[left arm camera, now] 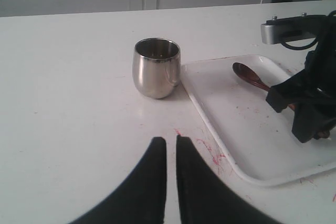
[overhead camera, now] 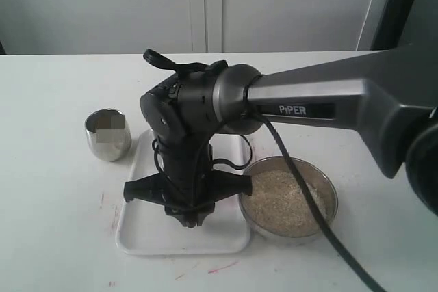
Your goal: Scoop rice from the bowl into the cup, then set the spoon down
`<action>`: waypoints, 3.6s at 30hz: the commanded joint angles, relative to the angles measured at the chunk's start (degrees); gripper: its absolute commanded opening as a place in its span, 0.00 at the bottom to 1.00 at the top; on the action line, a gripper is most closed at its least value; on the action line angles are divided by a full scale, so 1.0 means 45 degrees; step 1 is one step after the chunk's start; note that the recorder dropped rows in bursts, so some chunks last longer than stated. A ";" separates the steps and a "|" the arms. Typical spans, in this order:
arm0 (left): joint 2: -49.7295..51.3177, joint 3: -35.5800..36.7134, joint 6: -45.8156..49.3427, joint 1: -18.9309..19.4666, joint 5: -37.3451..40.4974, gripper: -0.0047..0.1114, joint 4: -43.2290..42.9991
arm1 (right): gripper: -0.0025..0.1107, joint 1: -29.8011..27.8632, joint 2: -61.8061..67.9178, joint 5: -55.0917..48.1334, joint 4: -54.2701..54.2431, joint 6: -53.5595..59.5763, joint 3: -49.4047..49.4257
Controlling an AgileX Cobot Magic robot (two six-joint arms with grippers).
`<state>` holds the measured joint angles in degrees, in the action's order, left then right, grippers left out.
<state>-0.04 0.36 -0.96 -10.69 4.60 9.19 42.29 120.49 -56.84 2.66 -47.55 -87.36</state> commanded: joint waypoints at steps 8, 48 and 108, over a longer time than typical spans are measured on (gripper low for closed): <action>0.0009 -0.0080 -0.0023 -0.0013 -0.0050 0.16 0.0131 | 0.22 -0.0141 -0.0082 0.0172 0.0168 0.0084 0.0046; 0.0009 -0.0080 -0.0023 -0.0013 -0.0050 0.16 0.0131 | 0.02 0.1888 -1.0805 -0.2315 0.1605 0.5318 0.5637; 0.0009 -0.0080 -0.0023 -0.0013 -0.0050 0.16 0.0131 | 0.02 -1.0006 -2.3611 1.0596 0.2123 0.8172 1.4331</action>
<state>-0.04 0.36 -0.96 -10.69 4.60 9.19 1.26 16.69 -10.16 12.56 -11.00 -24.53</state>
